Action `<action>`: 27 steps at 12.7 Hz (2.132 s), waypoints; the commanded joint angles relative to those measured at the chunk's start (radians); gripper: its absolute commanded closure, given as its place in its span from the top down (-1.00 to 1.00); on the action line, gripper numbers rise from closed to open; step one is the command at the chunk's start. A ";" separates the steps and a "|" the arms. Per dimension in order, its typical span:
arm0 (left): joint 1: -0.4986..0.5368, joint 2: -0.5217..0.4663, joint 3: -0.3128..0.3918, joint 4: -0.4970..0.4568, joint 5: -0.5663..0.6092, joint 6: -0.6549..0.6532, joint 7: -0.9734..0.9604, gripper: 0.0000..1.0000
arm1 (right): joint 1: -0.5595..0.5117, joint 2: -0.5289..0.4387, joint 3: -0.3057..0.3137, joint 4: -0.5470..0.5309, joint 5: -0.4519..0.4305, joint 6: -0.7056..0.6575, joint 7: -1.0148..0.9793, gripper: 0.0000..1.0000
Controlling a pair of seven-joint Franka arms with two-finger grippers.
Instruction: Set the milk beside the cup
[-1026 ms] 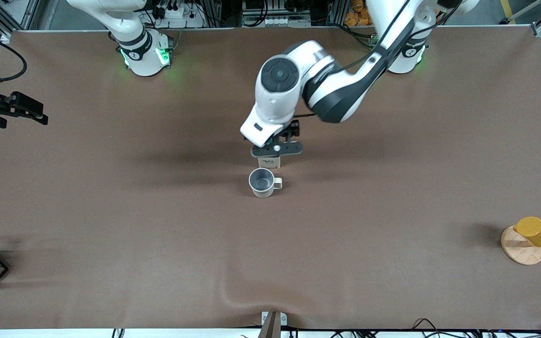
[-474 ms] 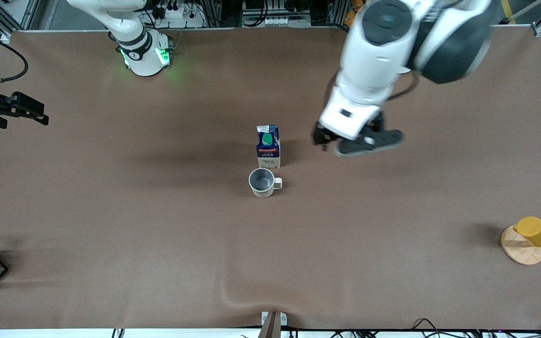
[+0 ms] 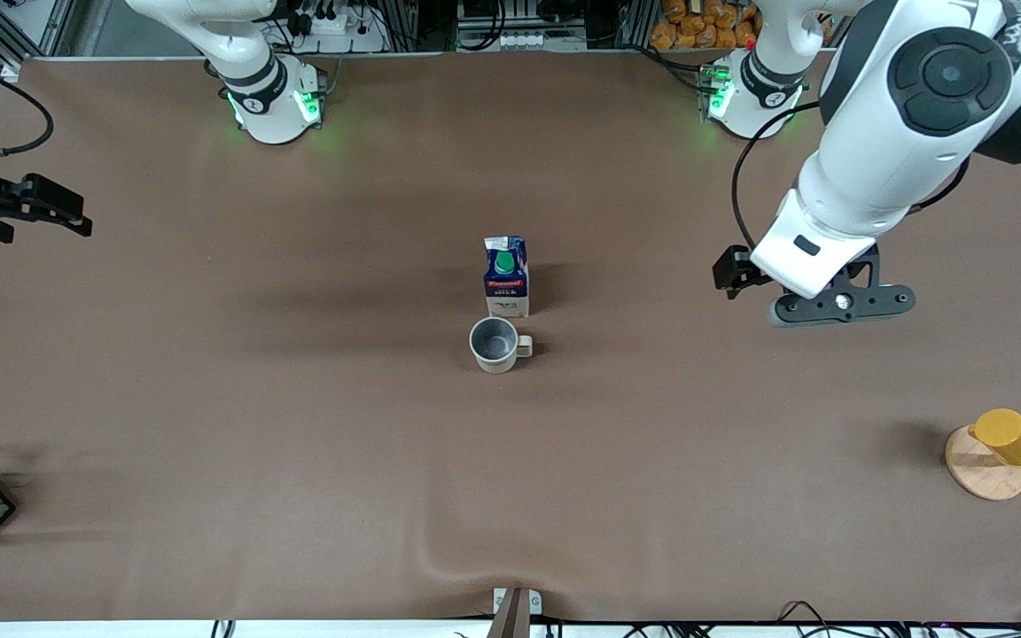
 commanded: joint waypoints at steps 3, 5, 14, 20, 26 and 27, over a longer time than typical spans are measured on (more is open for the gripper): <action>0.061 -0.068 -0.007 -0.026 0.007 -0.058 0.088 1.00 | -0.011 0.004 0.009 0.019 -0.017 -0.003 0.001 1.00; 0.063 -0.080 -0.007 -0.029 0.006 -0.079 0.092 1.00 | -0.011 0.005 0.009 0.019 -0.017 -0.003 0.001 1.00; 0.122 -0.244 0.120 -0.228 -0.150 0.002 0.251 1.00 | -0.007 0.005 0.009 0.019 -0.017 -0.003 0.001 1.00; 0.118 -0.324 0.252 -0.290 -0.174 -0.002 0.412 1.00 | -0.010 0.005 0.009 0.019 -0.017 -0.003 0.001 1.00; 0.119 -0.339 0.290 -0.287 -0.158 -0.012 0.467 1.00 | -0.011 0.005 0.009 0.019 -0.015 -0.003 0.001 1.00; 0.118 -0.338 0.290 -0.287 -0.157 -0.012 0.466 1.00 | -0.008 0.005 0.009 0.019 -0.017 -0.003 0.001 1.00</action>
